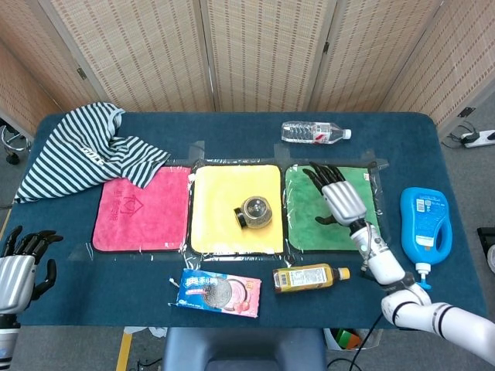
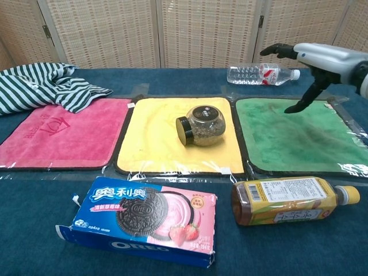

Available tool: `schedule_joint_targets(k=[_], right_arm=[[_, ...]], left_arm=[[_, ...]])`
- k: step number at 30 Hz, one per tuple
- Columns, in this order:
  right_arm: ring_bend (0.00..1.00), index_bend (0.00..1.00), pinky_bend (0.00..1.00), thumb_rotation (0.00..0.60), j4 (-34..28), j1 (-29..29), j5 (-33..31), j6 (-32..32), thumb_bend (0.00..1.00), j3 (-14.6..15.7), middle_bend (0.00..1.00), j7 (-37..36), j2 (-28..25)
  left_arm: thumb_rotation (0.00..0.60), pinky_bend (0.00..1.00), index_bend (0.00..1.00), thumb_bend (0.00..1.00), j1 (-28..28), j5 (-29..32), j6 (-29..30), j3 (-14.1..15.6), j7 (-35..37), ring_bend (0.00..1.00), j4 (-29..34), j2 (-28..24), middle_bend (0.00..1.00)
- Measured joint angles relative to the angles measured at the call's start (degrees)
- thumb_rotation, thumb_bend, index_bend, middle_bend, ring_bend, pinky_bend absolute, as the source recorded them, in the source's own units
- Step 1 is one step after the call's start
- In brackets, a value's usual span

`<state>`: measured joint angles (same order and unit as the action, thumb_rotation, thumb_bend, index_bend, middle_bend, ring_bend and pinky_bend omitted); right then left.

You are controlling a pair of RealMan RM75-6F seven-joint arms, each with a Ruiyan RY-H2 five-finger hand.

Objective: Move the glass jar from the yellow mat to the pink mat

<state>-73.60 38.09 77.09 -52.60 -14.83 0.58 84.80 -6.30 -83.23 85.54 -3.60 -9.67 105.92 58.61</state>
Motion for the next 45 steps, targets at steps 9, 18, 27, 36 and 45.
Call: schedule_joint_targets(k=[9, 18, 27, 36, 45], right_arm=[[0.0, 0.0, 0.0, 0.6, 11.34, 6.44, -1.76, 4.12, 0.09, -1.01, 0.0, -0.67, 9.39], [0.0, 0.0, 0.0, 0.6, 19.53, 11.44, -1.99, 6.22, 0.09, -1.17, 0.0, -2.17, 15.75], [0.0, 0.0, 0.0, 0.6, 24.46, 15.29, -2.14, 7.7, 0.09, -1.15, 0.0, -1.36, 19.9], [0.0, 0.0, 0.0, 0.6, 28.4, 19.22, -3.36, 9.47, 0.09, -2.12, 0.0, 0.01, 24.11], [0.0, 0.0, 0.0, 0.6, 31.18, 23.11, -4.67, 10.48, 0.09, -3.67, 0.0, 1.41, 27.92]], left_arm=[[0.6, 0.07, 0.3, 0.67, 0.35, 0.22, 0.13, 0.08, 0.08, 0.23, -0.03, -0.39, 0.25], [0.6, 0.07, 0.31, 0.67, 0.51, 0.71, -0.15, 0.01, 0.75, 0.23, -0.49, -0.87, 0.25], [0.6, 0.07, 0.31, 0.67, 0.5, 0.93, -0.34, -0.11, 1.12, 0.23, -0.81, -0.91, 0.25], [0.6, 0.07, 0.31, 0.67, 1.08, 1.27, -0.1, 0.1, 1.83, 0.23, -1.42, -1.04, 0.25], [0.6, 0.07, 0.31, 0.67, 1.58, 1.7, 0.06, 0.18, 2.72, 0.23, -2.31, -1.07, 0.25]])
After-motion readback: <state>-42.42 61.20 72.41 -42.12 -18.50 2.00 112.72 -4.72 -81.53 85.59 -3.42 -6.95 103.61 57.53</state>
